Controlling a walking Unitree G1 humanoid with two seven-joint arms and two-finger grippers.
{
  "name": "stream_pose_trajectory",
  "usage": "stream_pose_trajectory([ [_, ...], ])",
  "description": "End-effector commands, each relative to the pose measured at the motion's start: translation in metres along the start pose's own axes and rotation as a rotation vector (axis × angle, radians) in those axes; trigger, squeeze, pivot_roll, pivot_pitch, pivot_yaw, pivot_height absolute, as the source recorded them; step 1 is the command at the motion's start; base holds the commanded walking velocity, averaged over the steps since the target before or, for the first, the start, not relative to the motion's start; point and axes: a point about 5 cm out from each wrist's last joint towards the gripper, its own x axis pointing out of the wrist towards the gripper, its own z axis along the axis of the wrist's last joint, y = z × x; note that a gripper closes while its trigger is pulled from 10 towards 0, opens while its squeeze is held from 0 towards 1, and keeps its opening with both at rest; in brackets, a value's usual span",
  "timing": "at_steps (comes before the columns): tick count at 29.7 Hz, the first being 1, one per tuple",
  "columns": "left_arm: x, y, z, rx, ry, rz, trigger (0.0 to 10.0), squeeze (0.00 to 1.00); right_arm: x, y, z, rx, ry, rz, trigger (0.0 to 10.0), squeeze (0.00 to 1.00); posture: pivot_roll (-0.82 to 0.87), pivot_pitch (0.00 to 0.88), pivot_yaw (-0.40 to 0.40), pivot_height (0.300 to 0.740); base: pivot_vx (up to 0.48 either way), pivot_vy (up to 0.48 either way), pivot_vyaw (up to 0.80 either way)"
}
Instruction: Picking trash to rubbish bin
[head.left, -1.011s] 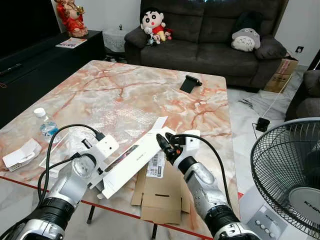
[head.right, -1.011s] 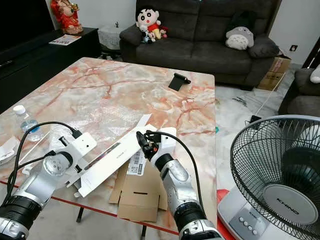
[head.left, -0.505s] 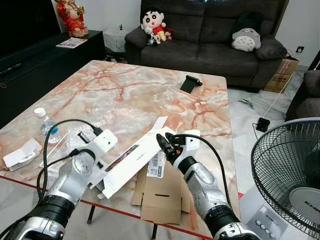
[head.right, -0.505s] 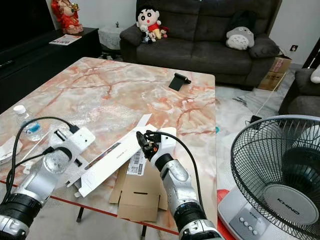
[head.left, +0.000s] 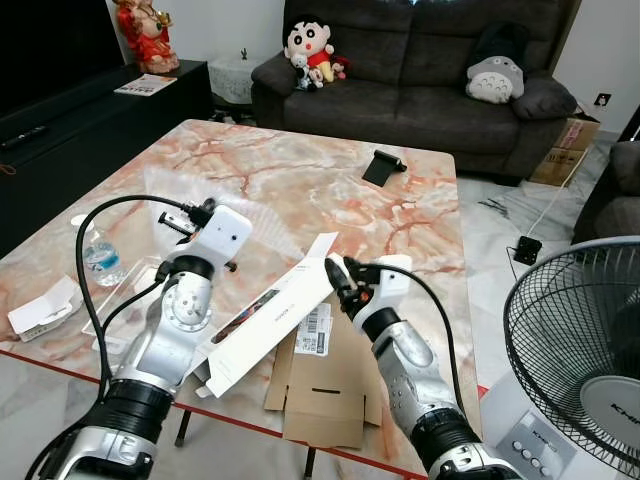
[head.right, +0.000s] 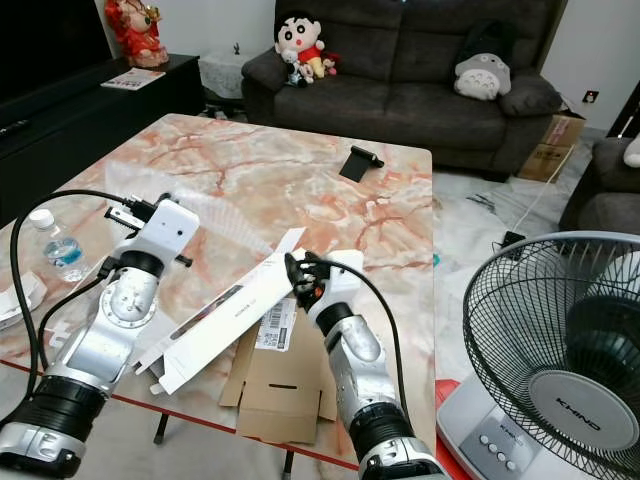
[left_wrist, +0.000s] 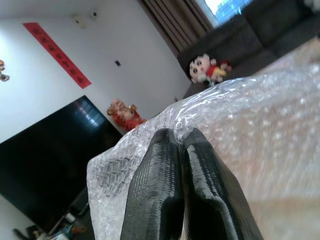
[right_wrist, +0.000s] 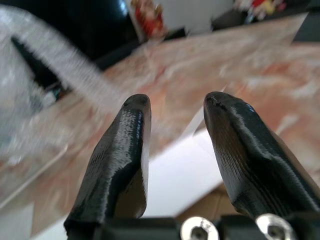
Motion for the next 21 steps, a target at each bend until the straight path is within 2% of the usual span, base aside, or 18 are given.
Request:
stream_pose_trajectory([
  [1, 0.0, 0.003, 0.01, -0.061, -0.047, 0.057, 10.0, 0.0, 0.008, 0.003, 0.021, -0.024, -0.085, 0.001, 10.0, 0.0, -0.01, 0.01, -0.044, 0.74, 0.0, 0.0, 0.0],
  [8, -0.002, 0.001, 0.029, -0.198, -0.138, 0.146, 10.0, 0.0, 0.018, 0.002, 0.061, -0.088, -0.251, -0.058, 10.0, 0.0, -0.01, 0.0, -0.035, 0.74, 0.0, 0.0, 0.0],
  [16, -0.001, 0.009, 0.038, -0.228, -0.195, 0.204, 10.0, 0.0, 0.019, 0.007, 0.078, -0.13, -0.329, -0.072, 10.0, 0.0, -0.01, 0.0, -0.033, 0.74, 0.0, 0.0, 0.0],
  [21, -0.005, 0.004, 0.039, -0.247, -0.199, 0.189, 10.0, 0.0, 0.018, 0.007, 0.079, -0.153, -0.338, -0.079, 10.0, 0.0, -0.01, 0.0, -0.032, 0.74, -0.096, 0.0, 0.0],
])
